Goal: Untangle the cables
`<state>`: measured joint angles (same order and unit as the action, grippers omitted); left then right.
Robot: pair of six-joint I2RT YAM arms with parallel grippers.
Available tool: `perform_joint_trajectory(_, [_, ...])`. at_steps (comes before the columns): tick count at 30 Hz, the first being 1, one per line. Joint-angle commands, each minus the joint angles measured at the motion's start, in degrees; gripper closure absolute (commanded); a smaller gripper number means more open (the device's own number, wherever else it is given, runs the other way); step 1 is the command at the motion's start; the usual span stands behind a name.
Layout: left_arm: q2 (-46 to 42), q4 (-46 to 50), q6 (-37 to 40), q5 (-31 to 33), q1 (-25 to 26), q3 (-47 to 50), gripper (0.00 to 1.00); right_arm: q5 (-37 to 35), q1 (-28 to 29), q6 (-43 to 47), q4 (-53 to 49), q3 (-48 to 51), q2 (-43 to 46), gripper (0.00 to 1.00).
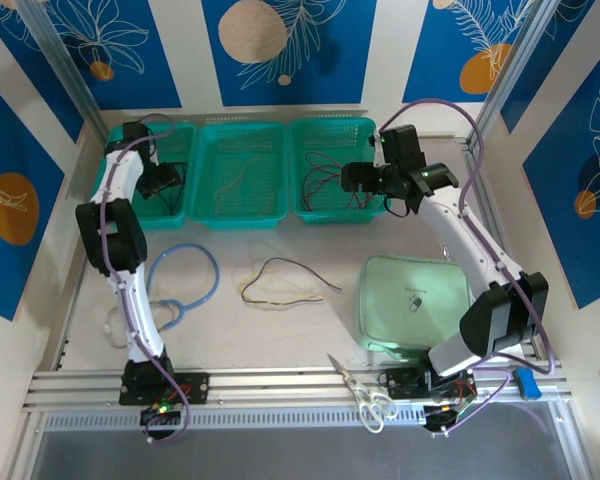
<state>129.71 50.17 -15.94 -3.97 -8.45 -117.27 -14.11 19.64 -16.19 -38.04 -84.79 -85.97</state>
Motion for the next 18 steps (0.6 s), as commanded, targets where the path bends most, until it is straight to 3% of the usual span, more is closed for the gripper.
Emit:
perform_joint_trajectory(1, [-9.7, -0.9, 1.2, 1.6, 0.8, 0.3, 0.34, -1.3, 2.1, -1.2, -2.5, 2.0, 3.3, 0.08])
perform_joint_trajectory(6, [-17.3, -0.8, 0.5, 0.9, 1.0, 1.5, 0.31, -3.2, 5.7, -4.7, -6.8, 5.0, 7.6, 0.08])
perform_joint_trajectory(11, [-27.7, -3.5, -2.5, -5.6, 1.9, 9.9, 0.32, -2.3, 10.9, -9.5, -8.3, 12.2, 13.8, 0.11])
perform_joint_trajectory(18, [-45.6, -7.0, -2.3, -8.8, 11.5, 29.2, 0.33, -1.8, 18.8, -21.0, -8.9, 22.6, 20.0, 0.17])
